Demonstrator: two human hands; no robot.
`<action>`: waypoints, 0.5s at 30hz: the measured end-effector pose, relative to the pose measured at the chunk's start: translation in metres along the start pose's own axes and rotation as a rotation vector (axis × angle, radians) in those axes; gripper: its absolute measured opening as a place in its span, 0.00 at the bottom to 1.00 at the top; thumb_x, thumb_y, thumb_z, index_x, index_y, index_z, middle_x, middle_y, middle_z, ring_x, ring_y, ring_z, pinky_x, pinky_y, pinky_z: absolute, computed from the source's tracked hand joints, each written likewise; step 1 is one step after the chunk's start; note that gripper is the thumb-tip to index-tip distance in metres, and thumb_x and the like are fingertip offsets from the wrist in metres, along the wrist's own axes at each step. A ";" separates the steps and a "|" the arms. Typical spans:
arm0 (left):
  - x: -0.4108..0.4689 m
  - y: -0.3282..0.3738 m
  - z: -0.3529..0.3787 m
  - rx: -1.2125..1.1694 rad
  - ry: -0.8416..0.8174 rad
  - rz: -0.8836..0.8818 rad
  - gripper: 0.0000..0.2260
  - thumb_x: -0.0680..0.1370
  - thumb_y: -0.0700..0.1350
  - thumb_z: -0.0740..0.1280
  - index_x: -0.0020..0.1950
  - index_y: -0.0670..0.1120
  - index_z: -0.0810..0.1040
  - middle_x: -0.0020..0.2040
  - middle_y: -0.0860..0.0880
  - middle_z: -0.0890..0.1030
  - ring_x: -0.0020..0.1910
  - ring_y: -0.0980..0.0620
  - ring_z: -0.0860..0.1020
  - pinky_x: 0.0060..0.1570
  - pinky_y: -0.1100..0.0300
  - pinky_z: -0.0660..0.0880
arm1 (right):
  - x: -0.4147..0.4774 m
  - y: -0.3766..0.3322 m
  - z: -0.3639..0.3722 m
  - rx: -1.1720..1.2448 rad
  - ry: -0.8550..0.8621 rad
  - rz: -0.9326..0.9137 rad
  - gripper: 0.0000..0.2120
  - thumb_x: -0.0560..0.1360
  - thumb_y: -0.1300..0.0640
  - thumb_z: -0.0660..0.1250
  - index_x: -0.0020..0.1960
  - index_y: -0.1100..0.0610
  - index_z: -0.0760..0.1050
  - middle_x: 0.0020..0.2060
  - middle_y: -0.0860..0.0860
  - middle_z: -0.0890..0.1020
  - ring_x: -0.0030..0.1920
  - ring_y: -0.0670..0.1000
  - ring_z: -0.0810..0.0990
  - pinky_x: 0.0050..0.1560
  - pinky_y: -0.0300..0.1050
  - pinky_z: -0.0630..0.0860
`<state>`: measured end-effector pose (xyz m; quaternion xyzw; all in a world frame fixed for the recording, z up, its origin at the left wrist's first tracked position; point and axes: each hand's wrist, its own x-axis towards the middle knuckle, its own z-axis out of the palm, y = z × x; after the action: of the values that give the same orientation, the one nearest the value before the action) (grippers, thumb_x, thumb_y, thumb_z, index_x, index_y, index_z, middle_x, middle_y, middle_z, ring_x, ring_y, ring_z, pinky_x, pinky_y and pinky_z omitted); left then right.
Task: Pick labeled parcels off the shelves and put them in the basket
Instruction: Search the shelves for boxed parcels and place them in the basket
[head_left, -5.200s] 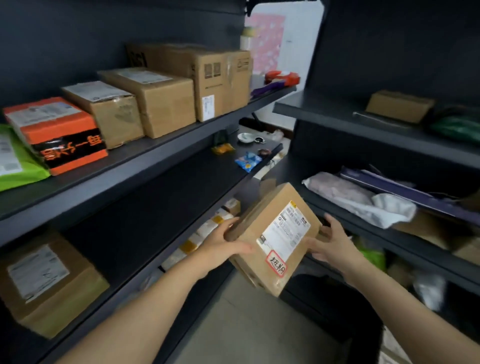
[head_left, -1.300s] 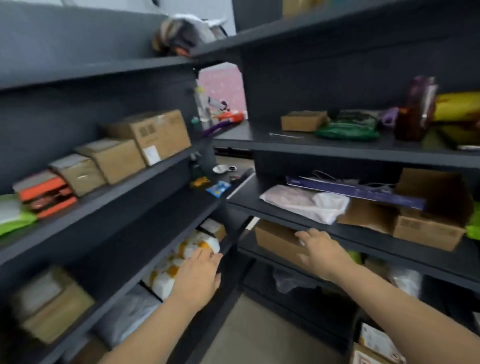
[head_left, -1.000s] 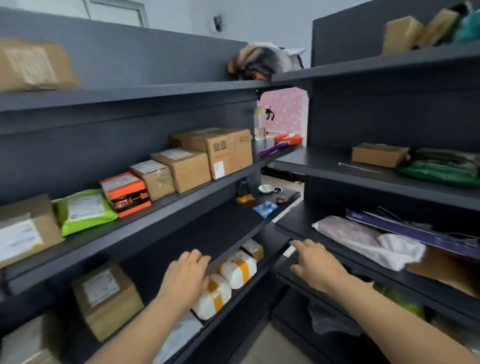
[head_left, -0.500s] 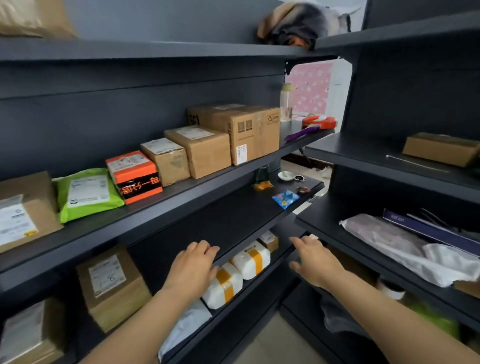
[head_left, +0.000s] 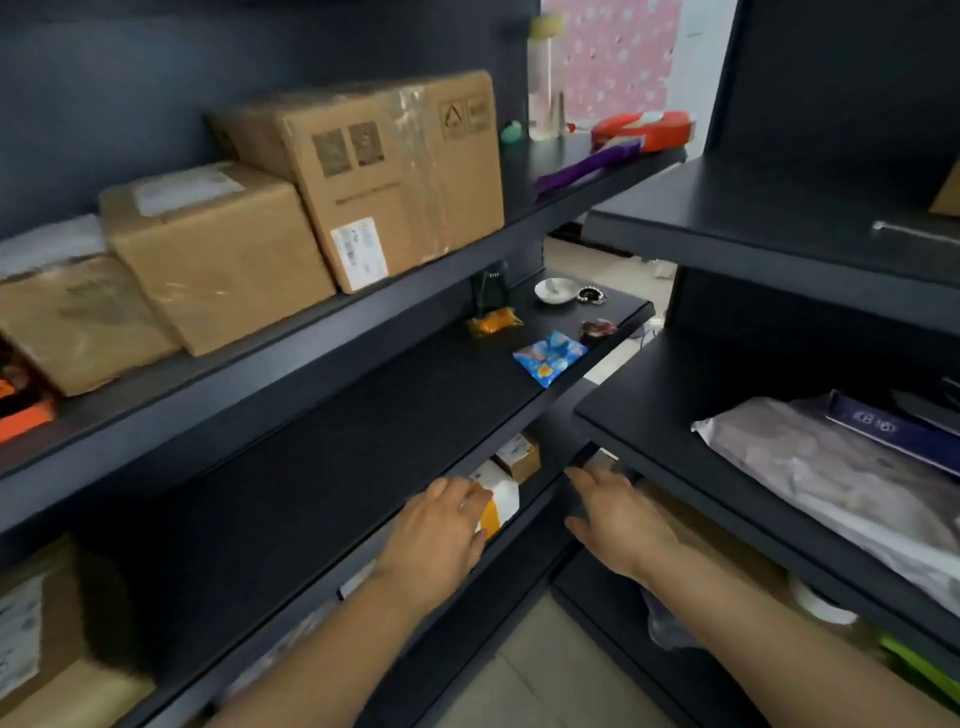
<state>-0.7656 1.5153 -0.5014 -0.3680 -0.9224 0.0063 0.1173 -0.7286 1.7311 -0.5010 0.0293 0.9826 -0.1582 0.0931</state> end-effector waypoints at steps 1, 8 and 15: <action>0.009 0.001 0.015 -0.010 -0.008 0.001 0.21 0.59 0.50 0.80 0.50 0.49 0.82 0.42 0.53 0.79 0.39 0.54 0.79 0.32 0.63 0.76 | 0.011 0.006 0.007 0.015 -0.012 -0.002 0.29 0.79 0.51 0.59 0.77 0.53 0.52 0.72 0.53 0.62 0.70 0.56 0.62 0.67 0.47 0.64; 0.046 0.006 0.129 -0.063 -0.091 0.052 0.19 0.63 0.49 0.77 0.51 0.47 0.81 0.43 0.50 0.79 0.40 0.51 0.79 0.33 0.61 0.78 | 0.081 0.050 0.084 0.071 0.015 0.017 0.29 0.79 0.53 0.60 0.76 0.53 0.53 0.71 0.52 0.63 0.70 0.54 0.62 0.68 0.44 0.62; 0.065 -0.033 0.259 -0.065 -0.242 -0.157 0.24 0.81 0.49 0.58 0.76 0.47 0.58 0.73 0.47 0.63 0.71 0.48 0.62 0.69 0.55 0.62 | 0.166 0.082 0.176 0.140 0.093 0.030 0.28 0.79 0.53 0.61 0.76 0.54 0.54 0.72 0.53 0.62 0.70 0.55 0.62 0.68 0.47 0.64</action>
<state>-0.8914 1.5546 -0.7363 -0.2946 -0.9555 0.0116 -0.0068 -0.8535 1.7577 -0.7224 0.0578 0.9718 -0.2234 0.0476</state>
